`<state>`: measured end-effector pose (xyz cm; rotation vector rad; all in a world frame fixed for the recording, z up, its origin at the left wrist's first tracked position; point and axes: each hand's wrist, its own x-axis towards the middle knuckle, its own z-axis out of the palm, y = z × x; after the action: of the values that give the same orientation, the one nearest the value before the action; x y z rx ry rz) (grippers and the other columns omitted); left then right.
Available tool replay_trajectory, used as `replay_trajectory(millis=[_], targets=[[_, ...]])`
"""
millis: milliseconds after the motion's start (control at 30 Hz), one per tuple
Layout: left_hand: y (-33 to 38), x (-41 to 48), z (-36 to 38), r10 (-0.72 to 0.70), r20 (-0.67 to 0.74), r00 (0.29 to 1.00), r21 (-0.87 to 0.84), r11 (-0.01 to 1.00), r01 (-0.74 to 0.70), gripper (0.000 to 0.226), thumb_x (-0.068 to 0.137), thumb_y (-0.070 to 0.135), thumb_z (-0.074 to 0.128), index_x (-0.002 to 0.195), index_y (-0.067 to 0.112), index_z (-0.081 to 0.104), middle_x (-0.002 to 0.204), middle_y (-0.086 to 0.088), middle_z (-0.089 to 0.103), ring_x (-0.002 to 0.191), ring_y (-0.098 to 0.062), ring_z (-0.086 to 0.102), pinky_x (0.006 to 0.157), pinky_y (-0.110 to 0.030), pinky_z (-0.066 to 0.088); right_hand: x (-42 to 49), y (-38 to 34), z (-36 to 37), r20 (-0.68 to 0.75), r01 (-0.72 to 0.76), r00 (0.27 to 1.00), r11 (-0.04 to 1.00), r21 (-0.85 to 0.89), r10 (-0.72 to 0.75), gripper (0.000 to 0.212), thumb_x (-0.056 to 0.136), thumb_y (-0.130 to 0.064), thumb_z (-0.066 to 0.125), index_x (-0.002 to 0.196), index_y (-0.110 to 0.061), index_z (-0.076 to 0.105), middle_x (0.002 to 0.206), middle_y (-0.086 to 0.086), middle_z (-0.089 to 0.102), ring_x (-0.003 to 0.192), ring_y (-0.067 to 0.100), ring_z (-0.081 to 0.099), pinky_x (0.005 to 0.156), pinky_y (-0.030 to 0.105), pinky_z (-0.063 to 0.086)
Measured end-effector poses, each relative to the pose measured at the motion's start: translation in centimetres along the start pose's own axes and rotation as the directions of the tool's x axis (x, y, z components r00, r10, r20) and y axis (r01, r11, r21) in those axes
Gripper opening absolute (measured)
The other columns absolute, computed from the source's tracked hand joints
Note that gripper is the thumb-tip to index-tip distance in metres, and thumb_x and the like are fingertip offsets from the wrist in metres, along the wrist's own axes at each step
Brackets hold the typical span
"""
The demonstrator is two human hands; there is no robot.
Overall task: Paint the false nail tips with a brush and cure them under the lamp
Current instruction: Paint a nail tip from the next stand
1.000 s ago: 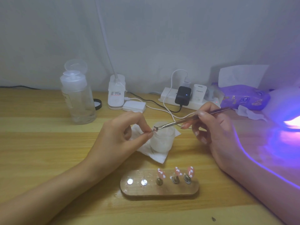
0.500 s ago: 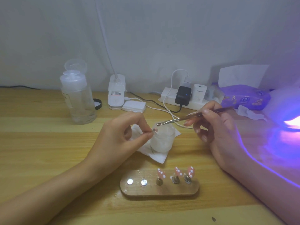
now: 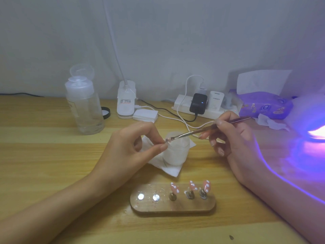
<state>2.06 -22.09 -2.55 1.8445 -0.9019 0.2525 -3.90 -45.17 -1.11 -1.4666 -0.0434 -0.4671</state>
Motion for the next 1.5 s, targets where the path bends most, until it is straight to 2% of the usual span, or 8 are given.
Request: replay_trajectory(millis=[133,233,467,667,800,900,1067,1500], targets=[[-0.06,0.06,-0.05,0.011,0.002,1.0,0.0,1.0,-0.011,0.012,0.08,0.034,0.075,0.074,0.031,0.065,0.071,0.016,0.061,0.052,-0.006,0.031,0.053,-0.027,0.034,-0.06,-0.07,0.11,0.057,0.031,0.998,1.0,0.004,-0.031,0.017,0.09,-0.022,0.052,0.075,-0.017,0.046,0.073,0.014,0.072,0.052,0.014,0.052,0.041,0.017,0.034],[0.06,0.07,-0.01,0.025,0.0,1.0,0.02,0.999,-0.025,0.013,0.08,0.032,0.075,0.074,0.033,0.064,0.064,0.028,0.055,0.052,-0.005,0.031,0.053,-0.017,0.03,0.04,0.0,0.03,0.004,0.011,1.0,0.999,-0.04,-0.01,0.016,0.087,-0.023,0.053,0.074,-0.016,0.046,0.07,0.014,0.071,0.05,0.011,0.048,0.04,0.016,0.032],[-0.37,0.03,-0.03,-0.009,-0.002,1.0,-0.004,1.0,0.009,0.012,0.079,0.039,0.075,0.074,0.032,0.066,0.058,0.008,0.049,0.053,-0.008,0.03,0.055,-0.025,0.03,-0.07,-0.06,0.19,0.037,0.033,0.999,0.999,-0.024,-0.033,0.018,0.09,-0.022,0.052,0.071,-0.022,0.05,0.072,0.015,0.072,0.053,0.013,0.051,0.042,0.017,0.034],[-0.18,0.1,0.0,0.011,-0.002,1.0,-0.003,1.0,-0.011,0.012,0.08,0.035,0.075,0.073,0.032,0.066,0.054,0.022,0.046,0.052,-0.006,0.029,0.053,-0.017,0.026,0.01,-0.15,0.01,0.026,0.05,0.998,0.999,0.009,-0.051,0.017,0.09,-0.021,0.051,0.073,-0.019,0.049,0.072,0.014,0.072,0.056,0.013,0.054,0.043,0.017,0.036],[-0.37,0.06,-0.05,-0.006,-0.003,1.0,-0.011,1.0,0.006,0.015,0.078,0.044,0.074,0.074,0.032,0.066,0.053,0.014,0.042,0.052,-0.008,0.029,0.054,-0.021,0.027,-0.1,-0.17,0.24,0.025,0.052,0.998,0.998,-0.033,-0.051,0.018,0.088,-0.02,0.052,0.07,-0.021,0.052,0.069,0.014,0.071,0.054,0.014,0.055,0.042,0.018,0.037],[-0.13,0.05,-0.07,0.014,0.0,1.0,0.005,1.0,-0.014,0.014,0.08,0.034,0.077,0.073,0.033,0.065,0.055,0.024,0.049,0.052,-0.005,0.029,0.052,-0.016,0.027,-0.03,-0.28,0.17,-0.017,0.081,0.997,0.997,-0.011,-0.081,0.025,0.089,-0.018,0.051,0.065,-0.027,0.052,0.067,0.013,0.07,0.054,0.014,0.054,0.042,0.017,0.036],[-0.06,0.14,-0.14,0.015,0.003,1.0,0.012,1.0,-0.015,0.016,0.08,0.033,0.078,0.073,0.034,0.064,0.064,0.027,0.056,0.052,-0.004,0.031,0.053,-0.015,0.03,-0.17,-0.2,0.28,0.03,0.077,0.997,0.996,-0.04,-0.076,0.016,0.089,-0.019,0.052,0.073,-0.017,0.048,0.069,0.013,0.072,0.057,0.014,0.057,0.043,0.018,0.037],[0.2,0.25,0.03,0.051,-0.01,0.999,0.021,0.998,-0.051,0.017,0.079,0.027,0.081,0.073,0.027,0.065,0.052,0.029,0.047,0.05,-0.004,0.027,0.05,-0.01,0.025,-0.21,-0.46,0.23,-0.037,0.098,0.994,0.994,-0.04,-0.1,0.022,0.086,-0.019,0.052,0.065,-0.026,0.051,0.065,0.014,0.07,0.053,0.014,0.052,0.042,0.019,0.035]])
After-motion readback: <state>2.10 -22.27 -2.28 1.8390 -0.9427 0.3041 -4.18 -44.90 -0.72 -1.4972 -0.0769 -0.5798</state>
